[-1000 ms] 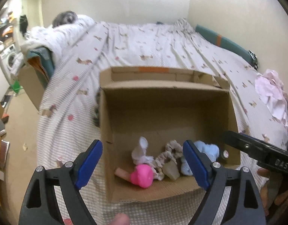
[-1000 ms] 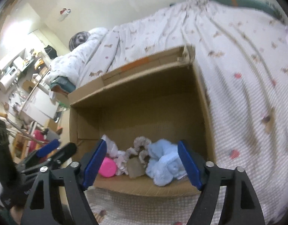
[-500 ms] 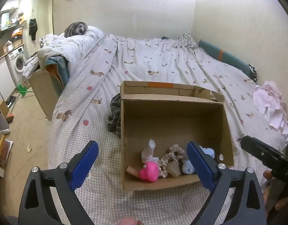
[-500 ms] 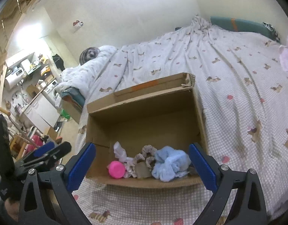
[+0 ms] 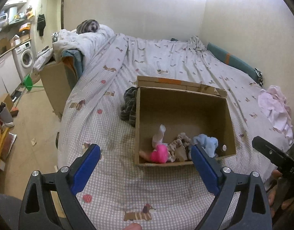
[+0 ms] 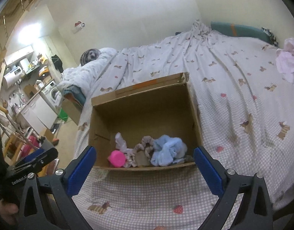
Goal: Organize soft objects
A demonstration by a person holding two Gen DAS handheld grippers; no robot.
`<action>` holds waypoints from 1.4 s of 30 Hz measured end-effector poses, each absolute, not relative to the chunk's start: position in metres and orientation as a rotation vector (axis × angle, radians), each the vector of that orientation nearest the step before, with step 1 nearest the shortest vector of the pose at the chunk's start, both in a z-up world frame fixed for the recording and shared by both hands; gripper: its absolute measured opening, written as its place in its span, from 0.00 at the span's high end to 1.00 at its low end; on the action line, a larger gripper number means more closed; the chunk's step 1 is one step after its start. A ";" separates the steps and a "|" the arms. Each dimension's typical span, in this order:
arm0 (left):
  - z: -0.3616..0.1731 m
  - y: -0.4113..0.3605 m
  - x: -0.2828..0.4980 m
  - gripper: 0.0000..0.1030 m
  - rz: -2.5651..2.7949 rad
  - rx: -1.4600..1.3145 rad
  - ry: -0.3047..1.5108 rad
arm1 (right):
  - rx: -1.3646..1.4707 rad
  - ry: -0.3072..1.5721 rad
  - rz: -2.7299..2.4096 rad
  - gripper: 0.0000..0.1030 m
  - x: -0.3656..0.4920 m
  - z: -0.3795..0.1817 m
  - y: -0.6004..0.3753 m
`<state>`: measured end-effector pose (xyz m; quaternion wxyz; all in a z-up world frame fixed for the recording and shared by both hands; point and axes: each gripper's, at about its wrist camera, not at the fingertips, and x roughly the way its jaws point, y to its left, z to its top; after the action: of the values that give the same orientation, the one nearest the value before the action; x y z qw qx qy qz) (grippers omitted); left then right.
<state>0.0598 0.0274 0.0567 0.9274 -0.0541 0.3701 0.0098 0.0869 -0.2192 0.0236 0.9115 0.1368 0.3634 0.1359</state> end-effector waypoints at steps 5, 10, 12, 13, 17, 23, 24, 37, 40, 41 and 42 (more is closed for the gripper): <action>0.059 0.023 0.051 0.07 0.030 -0.087 0.714 | 0.267 0.766 0.242 0.00 0.079 0.017 -0.220; 0.059 0.018 0.050 0.02 0.032 -0.073 0.691 | 0.214 0.762 0.209 0.00 0.076 0.014 -0.216; 0.058 0.016 0.051 0.01 0.032 -0.063 0.689 | 0.204 0.765 0.203 0.00 0.077 0.013 -0.215; 0.057 0.015 0.051 0.01 0.032 -0.061 0.691 | 0.204 0.766 0.202 0.00 0.078 0.012 -0.215; 0.055 0.014 0.053 0.01 0.021 -0.059 0.709 | 0.203 0.767 0.198 0.00 0.079 0.011 -0.214; 0.053 0.014 0.053 0.01 0.016 -0.062 0.721 | 0.165 0.769 0.190 0.00 0.079 0.010 -0.209; 0.052 0.013 0.053 0.01 0.018 -0.059 0.723 | 0.161 0.769 0.190 0.00 0.080 0.009 -0.208; 0.048 0.008 0.056 0.01 0.008 -0.032 0.743 | 0.153 0.779 0.188 0.00 0.080 0.008 -0.206; 0.047 0.008 0.056 0.01 0.009 -0.037 0.747 | 0.152 0.778 0.189 0.00 0.080 0.007 -0.206; 0.047 0.009 0.057 0.01 0.009 -0.040 0.748 | 0.152 0.778 0.188 0.00 0.080 0.007 -0.206; 0.046 0.009 0.056 0.01 0.007 -0.041 0.751 | 0.152 0.777 0.189 0.00 0.080 0.006 -0.205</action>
<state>0.0562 0.0091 0.0459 0.9302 -0.0201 0.3665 0.0036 0.0799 -0.2054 0.0062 0.9182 0.0740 0.3781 0.0919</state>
